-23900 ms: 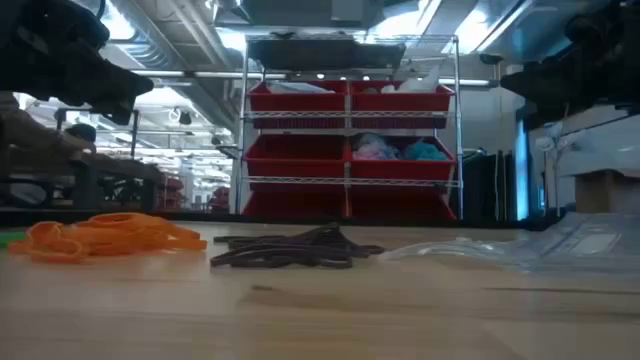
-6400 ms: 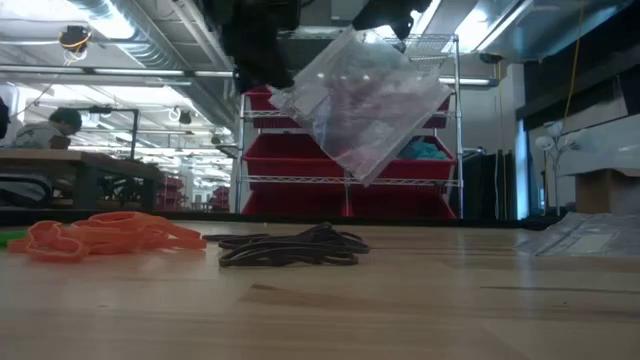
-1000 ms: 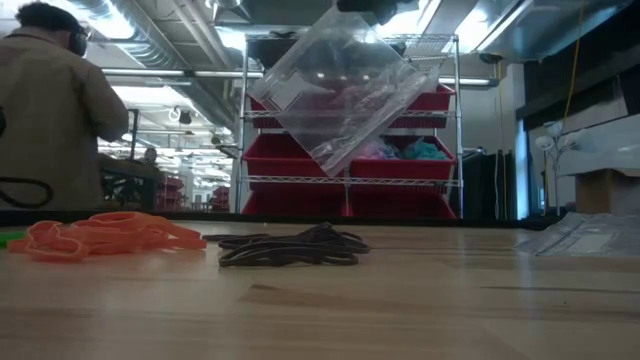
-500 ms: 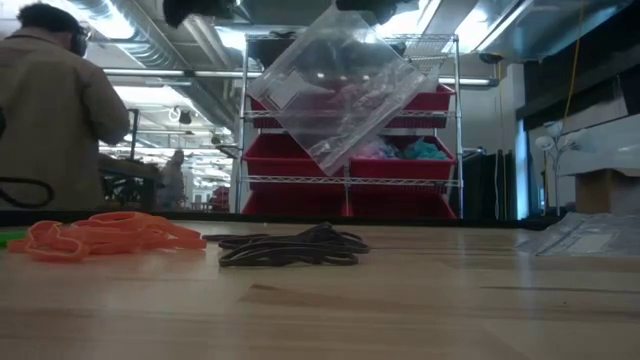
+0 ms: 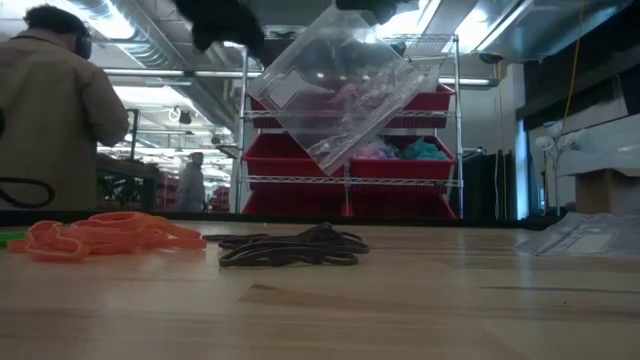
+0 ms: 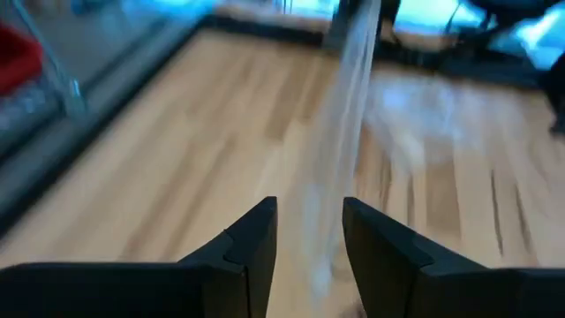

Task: Sort rubber bands
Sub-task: Open the transparent zip bag

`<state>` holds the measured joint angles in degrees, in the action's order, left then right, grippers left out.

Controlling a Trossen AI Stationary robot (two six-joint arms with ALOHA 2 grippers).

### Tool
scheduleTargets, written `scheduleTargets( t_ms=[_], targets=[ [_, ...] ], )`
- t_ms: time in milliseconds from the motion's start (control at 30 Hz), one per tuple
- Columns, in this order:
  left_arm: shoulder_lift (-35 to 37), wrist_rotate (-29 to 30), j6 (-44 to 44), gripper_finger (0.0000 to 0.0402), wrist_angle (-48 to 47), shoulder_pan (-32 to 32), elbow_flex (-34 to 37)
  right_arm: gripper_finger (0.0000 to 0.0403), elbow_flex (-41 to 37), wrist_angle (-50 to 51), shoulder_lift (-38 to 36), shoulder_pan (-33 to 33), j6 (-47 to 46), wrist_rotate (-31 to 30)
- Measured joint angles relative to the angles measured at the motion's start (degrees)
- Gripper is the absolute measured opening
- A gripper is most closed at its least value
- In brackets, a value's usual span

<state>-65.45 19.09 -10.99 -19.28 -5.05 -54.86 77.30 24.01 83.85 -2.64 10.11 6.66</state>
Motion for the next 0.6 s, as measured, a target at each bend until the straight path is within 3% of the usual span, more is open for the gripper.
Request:
scheduleTargets(
  t_ms=[267, 600],
  targets=[
    [-0.02, -0.27, 7.30, 0.0123, 3.30, 3.44, -5.76, 0.0000, 0.00, 0.00, 0.00, 0.01, 0.00, 0.00],
    [-0.07, -0.96, -4.54, 0.0123, -15.91, -1.36, -4.04, 0.0000, 0.00, 0.16, 0.00, 0.01, 0.00, 0.02]
  ],
)
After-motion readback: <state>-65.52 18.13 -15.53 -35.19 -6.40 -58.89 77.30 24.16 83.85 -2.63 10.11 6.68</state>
